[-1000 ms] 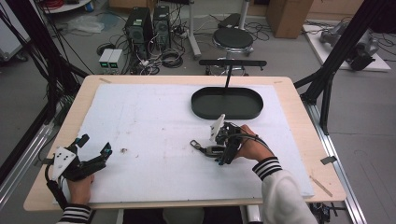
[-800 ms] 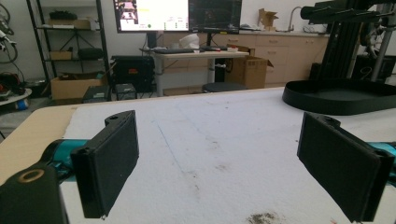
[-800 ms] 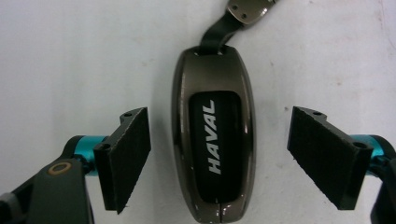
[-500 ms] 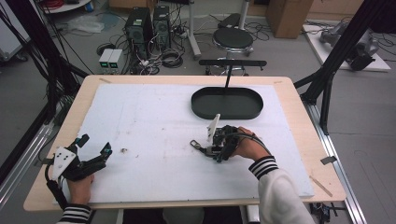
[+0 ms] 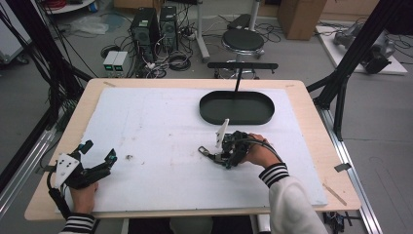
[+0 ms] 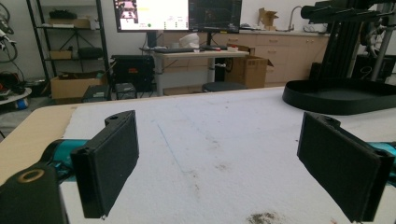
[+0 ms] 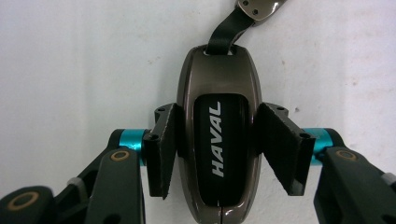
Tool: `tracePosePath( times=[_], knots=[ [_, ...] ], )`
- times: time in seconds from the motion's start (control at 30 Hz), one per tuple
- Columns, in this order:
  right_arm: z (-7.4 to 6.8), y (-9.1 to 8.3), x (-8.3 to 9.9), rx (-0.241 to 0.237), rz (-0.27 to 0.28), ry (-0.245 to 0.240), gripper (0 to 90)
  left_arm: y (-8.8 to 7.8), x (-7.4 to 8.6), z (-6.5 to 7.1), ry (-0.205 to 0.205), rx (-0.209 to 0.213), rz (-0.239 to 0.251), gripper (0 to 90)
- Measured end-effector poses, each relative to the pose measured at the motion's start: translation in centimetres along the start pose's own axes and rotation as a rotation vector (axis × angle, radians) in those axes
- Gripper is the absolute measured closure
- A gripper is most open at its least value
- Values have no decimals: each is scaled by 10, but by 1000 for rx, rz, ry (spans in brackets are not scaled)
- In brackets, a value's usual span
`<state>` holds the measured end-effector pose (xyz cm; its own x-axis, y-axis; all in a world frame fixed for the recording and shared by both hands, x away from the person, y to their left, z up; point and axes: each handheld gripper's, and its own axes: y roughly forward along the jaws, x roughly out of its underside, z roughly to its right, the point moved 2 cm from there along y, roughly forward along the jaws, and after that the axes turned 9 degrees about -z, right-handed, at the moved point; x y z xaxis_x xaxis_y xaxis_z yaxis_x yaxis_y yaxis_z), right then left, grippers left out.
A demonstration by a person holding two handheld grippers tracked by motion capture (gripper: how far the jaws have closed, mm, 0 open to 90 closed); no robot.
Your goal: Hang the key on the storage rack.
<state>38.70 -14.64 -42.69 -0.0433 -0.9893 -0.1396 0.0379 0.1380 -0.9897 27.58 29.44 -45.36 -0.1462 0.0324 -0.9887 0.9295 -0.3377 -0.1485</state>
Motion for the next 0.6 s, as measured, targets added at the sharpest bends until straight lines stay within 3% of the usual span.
tracePosePath(
  times=[0.13, 0.23, 0.37, 0.43, 0.47, 0.6],
  knots=[
    [-1, -2, 1, 0, -3, 42, 479, 0, 0, 0, -2, 0, 1, 131],
    [1, -5, 3, 4, 26, 67, 480, 0, 0, 0, -2, 0, 1, 131],
    [5, -14, 7, 13, 97, 98, 480, 0, 0, 0, -1, 0, 0, 131],
    [7, -24, 12, 27, 160, 154, 480, 0, 0, 0, -2, 0, 1, 131],
    [7, -24, 12, 27, 160, 154, 480, 0, 0, 0, 0, 0, 0, 131],
    [13, -36, 20, 50, 259, 220, 479, 0, 0, 0, 0, -1, 2, 131]
  ],
)
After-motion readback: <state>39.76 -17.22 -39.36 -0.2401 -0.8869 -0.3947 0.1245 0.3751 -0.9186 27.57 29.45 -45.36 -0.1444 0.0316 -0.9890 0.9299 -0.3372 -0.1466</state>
